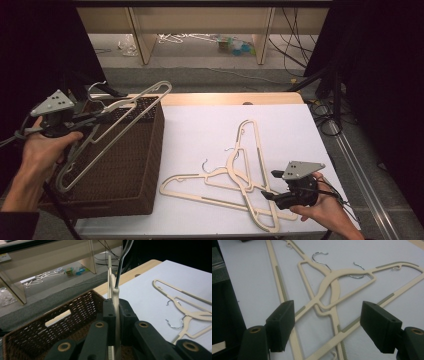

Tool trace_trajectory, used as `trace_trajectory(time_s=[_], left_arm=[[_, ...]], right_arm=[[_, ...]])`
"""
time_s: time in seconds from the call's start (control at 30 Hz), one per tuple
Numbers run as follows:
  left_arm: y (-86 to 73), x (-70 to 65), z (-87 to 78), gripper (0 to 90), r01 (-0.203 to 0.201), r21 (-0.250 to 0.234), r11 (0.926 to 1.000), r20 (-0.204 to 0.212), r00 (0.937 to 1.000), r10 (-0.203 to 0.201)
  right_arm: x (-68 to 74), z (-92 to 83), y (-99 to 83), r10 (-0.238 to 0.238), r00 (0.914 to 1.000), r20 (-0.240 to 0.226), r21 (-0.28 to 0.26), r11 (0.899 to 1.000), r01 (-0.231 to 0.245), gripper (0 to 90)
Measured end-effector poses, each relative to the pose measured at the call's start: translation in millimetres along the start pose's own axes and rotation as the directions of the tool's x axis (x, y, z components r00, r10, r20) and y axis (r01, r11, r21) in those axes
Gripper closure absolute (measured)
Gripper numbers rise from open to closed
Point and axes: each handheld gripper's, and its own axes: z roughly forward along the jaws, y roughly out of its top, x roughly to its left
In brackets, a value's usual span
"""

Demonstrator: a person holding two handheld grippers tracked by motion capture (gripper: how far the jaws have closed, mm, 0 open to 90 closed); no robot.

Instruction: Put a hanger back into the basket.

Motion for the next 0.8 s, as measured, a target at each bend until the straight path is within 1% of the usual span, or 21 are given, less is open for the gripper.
trace_trajectory(time_s=[0.03,0.13,0.17,0.2,0.3,0.33,0.4,0.43,0.5,0.6,0.67,0.7,0.73,0.77,0.8], left_arm=[[-7.2,4.9,-0.3,85.2,-0.001,0.001,1.0000,-0.006,1.0000,0.001],[-18.0,11.4,-1.4,85.2,-0.003,0.009,1.0000,-0.014,0.9999,0.003],[-21.7,12.7,-1.6,85.2,-0.004,0.012,0.9999,-0.016,0.9999,0.004],[-21.7,12.7,-1.6,85.2,-0.004,0.012,0.9999,-0.016,0.9999,0.004],[-32.0,16.1,-1.3,85.2,-0.014,0.020,0.9997,-0.011,0.9998,0.014],[-38.1,18.7,-1.1,85.2,-0.015,0.022,0.9996,-0.011,0.9998,0.015],[-41.1,19.7,-0.7,85.2,-0.015,0.022,0.9996,-0.009,0.9998,0.015],[-48.7,6.8,0.0,85.2,0.178,0.020,0.9838,-0.001,0.9840,-0.178],[-52.3,7.1,-0.3,85.2,0.196,0.018,0.9804,-0.001,0.9806,-0.196],[-54.9,8.5,-0.1,85.2,0.200,0.020,0.9797,-0.007,0.9799,-0.200],[-56.1,10.7,-1.4,85.2,0.210,0.012,0.9776,-0.012,0.9776,-0.210],[-56.1,10.7,-1.4,85.2,0.210,0.012,0.9776,-0.012,0.9776,-0.210],[-57.4,11.7,-1.4,85.2,0.212,0.018,0.9771,-0.017,0.9772,-0.212],[-58.4,12.5,-0.6,85.2,0.208,0.021,0.9779,-0.017,0.9781,-0.208],[-59.7,12.5,0.2,85.2,0.212,0.027,0.9768,-0.020,0.9771,-0.212]], right_arm=[[0.4,0.4,-0.4,-0.003,1.0000,-0.002,0.000,1.000,0.003,28.8],[0.5,0.1,-0.7,-0.008,1.0000,-0.002,-0.004,1.000,0.008,28.8],[0.4,0.1,-0.9,-0.008,1.0000,-0.004,-0.004,1.000,0.008,28.8],[0.4,-0.1,-1.2,-0.001,1.0000,-0.004,0.000,1.000,0.001,28.8],[0.1,0.6,-1.8,0.002,1.0000,-0.006,0.006,1.000,-0.002,28.8],[0.0,1.3,-1.9,0.000,1.0000,-0.004,0.007,1.000,0.000,28.8],[0.7,1.5,-1.7,0.000,1.0000,-0.006,0.007,1.000,0.000,28.8],[0.9,1.5,-1.5,-0.003,0.9999,-0.010,0.006,1.000,0.003,28.8],[1.1,1.4,-1.0,-0.003,0.9999,-0.011,0.008,1.000,0.003,28.8],[0.9,2.1,-1.4,-0.007,0.9999,-0.012,0.008,1.000,0.007,28.8],[1.0,2.5,-1.6,-0.007,0.9999,-0.011,0.007,1.000,0.007,28.8],[1.0,2.5,-1.6,-0.007,0.9999,-0.011,0.007,1.000,0.007,28.8],[0.9,2.6,-1.9,-0.006,0.9999,-0.012,0.007,1.000,0.006,28.8],[1.1,2.6,-2.0,-0.005,0.9999,-0.014,0.011,1.000,0.005,28.8],[1.0,2.7,-1.9,-0.007,0.9999,-0.013,0.011,1.000,0.007,28.8]])
